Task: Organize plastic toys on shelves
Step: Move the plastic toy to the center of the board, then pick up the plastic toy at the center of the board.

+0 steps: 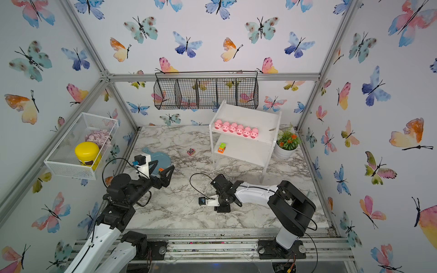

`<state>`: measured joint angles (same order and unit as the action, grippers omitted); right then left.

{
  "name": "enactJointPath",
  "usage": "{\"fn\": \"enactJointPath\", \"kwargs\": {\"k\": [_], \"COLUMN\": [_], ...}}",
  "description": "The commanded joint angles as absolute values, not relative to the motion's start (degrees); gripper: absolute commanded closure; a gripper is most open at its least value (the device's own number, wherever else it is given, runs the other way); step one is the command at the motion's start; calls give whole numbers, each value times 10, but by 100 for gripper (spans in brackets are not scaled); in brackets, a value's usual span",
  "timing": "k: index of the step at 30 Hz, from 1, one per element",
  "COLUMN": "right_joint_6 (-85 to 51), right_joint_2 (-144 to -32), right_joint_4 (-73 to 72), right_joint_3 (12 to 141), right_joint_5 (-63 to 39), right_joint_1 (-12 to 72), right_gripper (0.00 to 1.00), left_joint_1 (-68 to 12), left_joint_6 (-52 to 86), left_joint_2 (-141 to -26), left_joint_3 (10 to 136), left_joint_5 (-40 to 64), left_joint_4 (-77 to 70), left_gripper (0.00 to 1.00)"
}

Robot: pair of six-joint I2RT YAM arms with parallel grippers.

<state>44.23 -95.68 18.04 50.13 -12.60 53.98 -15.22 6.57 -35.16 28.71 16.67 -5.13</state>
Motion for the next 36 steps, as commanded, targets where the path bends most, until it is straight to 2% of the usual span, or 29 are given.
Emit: {"fn": "enactJointPath", "kwargs": {"k": [1,7,10,13,19,23,26,30,36], "right_joint_6": [486,452,429,398,248,75,-28,-126,-206], "right_joint_2": [-974,-900,-838,-764,-552,-421,-395,-423,-464], "right_joint_4": [214,194,211,225,185,101,95,81,-39], "right_joint_3": [487,471,476,470,436,417,441,474,449], "right_joint_5": [-96,-119,-136,-143,-129,-70,-43,-39,-67], "right_joint_1": [541,541,541,541,540,539,538,539,537], "right_gripper": [63,44,43,43,44,31,30,31,32], "left_joint_1": [-160,-164,-182,-234,-411,-467,-472,-473,-481], "left_joint_6": [29,18,11,2,-31,-71,-98,-134,-172], "left_joint_2": [-344,-342,-344,-352,-409,-460,-508,-606,-779], "left_joint_3": [270,257,246,237,205,144,114,116,161], "left_joint_5": [253,304,325,300,173,187,210,231,244], "left_joint_4": [-130,-144,-153,-163,-219,-336,-394,-428,-478], "left_gripper": [3,3,3,3,3,2,2,3,8]}}
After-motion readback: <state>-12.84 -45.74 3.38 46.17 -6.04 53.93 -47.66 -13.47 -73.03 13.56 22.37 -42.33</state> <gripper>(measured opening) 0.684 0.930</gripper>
